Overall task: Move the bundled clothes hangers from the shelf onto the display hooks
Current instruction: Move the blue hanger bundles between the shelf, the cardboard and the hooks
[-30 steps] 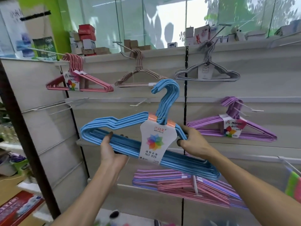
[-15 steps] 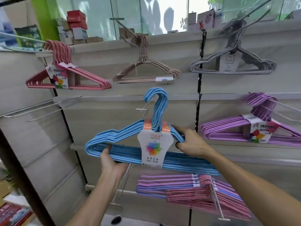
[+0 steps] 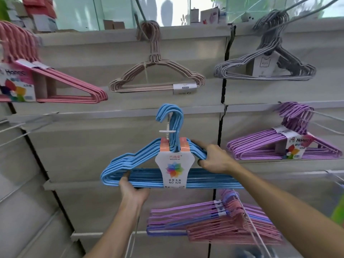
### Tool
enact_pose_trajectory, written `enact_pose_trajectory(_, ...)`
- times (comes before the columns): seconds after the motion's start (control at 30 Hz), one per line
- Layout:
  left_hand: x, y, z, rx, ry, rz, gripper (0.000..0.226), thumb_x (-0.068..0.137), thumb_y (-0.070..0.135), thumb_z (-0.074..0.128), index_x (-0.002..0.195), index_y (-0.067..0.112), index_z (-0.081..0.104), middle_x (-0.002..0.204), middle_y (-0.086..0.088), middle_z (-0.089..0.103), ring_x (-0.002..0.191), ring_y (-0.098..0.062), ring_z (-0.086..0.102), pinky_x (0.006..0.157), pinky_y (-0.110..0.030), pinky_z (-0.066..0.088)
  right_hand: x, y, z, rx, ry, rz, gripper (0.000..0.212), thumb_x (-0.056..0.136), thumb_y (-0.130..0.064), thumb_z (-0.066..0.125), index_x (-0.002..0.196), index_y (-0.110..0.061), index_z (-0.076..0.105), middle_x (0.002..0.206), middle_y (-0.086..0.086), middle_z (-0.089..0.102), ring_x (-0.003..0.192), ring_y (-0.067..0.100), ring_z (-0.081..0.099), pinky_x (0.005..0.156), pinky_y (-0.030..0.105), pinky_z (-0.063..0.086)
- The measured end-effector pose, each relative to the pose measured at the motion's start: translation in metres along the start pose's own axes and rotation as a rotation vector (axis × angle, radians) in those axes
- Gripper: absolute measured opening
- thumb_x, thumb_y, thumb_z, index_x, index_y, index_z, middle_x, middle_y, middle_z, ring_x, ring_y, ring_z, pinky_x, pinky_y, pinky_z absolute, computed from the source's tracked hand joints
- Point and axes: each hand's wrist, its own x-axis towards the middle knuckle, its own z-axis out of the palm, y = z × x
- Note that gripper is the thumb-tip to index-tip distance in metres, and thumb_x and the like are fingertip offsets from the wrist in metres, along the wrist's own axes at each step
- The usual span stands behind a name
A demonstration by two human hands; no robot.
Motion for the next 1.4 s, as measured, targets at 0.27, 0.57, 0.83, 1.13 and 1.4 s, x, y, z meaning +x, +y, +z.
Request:
enact_pose_trajectory(0.27, 0.062, 0.009, 0.004, 0.029, 0.003, -0.050, 0.039, 0.093, 0.026, 0.052, 0.130, 0.017, 0.058, 0.131, -0.012, 0.062, 0.119, -0.034, 0.059, 0.105, -0.054, 0.044, 0.034, 0.005, 0.017, 0.000, 0.007, 0.050, 0.081, 0.082, -0.016, 0.061, 0.153, -0.037, 0.030, 0.104, -0.007, 0.059, 0.085, 0.016, 0.056, 0.080, 0.033, 0.050)
enact_pose_trajectory(0.57, 0.106, 0.001, 0.005, 0.033, 0.035, -0.079, 0.038, 0.097, 0.027, 0.051, 0.133, 0.015, 0.056, 0.130, -0.013, 0.062, 0.118, -0.035, 0.058, 0.101, -0.055, 0.046, 0.067, 0.019, 0.026, -0.070, 0.009, 0.062, 0.080, 0.081, -0.023, 0.061, 0.152, -0.041, 0.028, 0.116, 0.002, 0.069, 0.096, 0.024, 0.065, 0.082, 0.033, 0.050)
enact_pose_trajectory(0.83, 0.137, -0.005, 0.003, 0.127, 0.034, -0.037, 0.036, 0.096, 0.018, 0.053, 0.131, 0.015, 0.060, 0.130, -0.013, 0.064, 0.119, -0.034, 0.060, 0.105, -0.055, 0.044, 0.082, 0.036, 0.035, -0.135, 0.015, -0.017, 0.089, 0.078, -0.029, 0.063, 0.155, -0.036, 0.018, 0.139, 0.002, 0.058, 0.113, 0.028, 0.060, 0.098, 0.037, 0.042)
enact_pose_trajectory(1.13, 0.138, 0.002, 0.002, 0.186, 0.119, -0.009, 0.040, 0.092, 0.009, 0.061, 0.132, 0.015, 0.059, 0.125, -0.008, 0.067, 0.111, -0.026, 0.064, 0.094, -0.042, 0.051, 0.091, 0.042, 0.039, -0.194, -0.028, -0.021, 0.093, 0.079, -0.039, 0.064, 0.157, -0.031, 0.014, 0.150, 0.003, 0.044, 0.134, 0.027, 0.044, 0.113, 0.046, 0.031)
enact_pose_trajectory(1.4, 0.105, 0.002, -0.001, 0.260, 0.087, -0.004, 0.043, 0.095, 0.015, 0.062, 0.137, 0.010, 0.054, 0.132, -0.015, 0.061, 0.124, -0.032, 0.057, 0.104, -0.049, 0.045, 0.081, 0.036, 0.028, -0.250, -0.059, -0.069, 0.096, 0.080, -0.045, 0.072, 0.156, -0.030, 0.016, 0.155, -0.001, 0.036, 0.135, 0.023, 0.041, 0.112, 0.049, 0.032)
